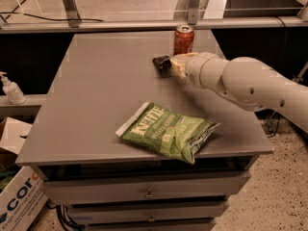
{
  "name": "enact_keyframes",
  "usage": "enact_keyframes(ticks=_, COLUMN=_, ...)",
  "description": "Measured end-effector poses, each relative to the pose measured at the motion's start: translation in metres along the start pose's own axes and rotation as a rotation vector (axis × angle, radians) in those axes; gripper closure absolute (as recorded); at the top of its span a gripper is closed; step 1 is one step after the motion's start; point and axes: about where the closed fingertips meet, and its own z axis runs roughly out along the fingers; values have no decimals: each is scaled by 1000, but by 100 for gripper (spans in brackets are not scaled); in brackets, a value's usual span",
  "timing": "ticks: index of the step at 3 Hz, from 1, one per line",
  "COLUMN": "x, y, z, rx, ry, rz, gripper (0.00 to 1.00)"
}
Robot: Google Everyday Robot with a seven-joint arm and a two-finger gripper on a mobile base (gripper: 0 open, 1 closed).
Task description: Move rxbar chocolate near coke can
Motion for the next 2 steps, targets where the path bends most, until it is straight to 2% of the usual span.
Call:
enact_keyframes(ticks=1, x=7, y=-15, z=-15, rx=47, ry=8, rz=16, gripper=100)
enact_keyframes(ticks=2, x=17, y=-20, z=-22, rx=64, ry=24, rz=44, gripper=82)
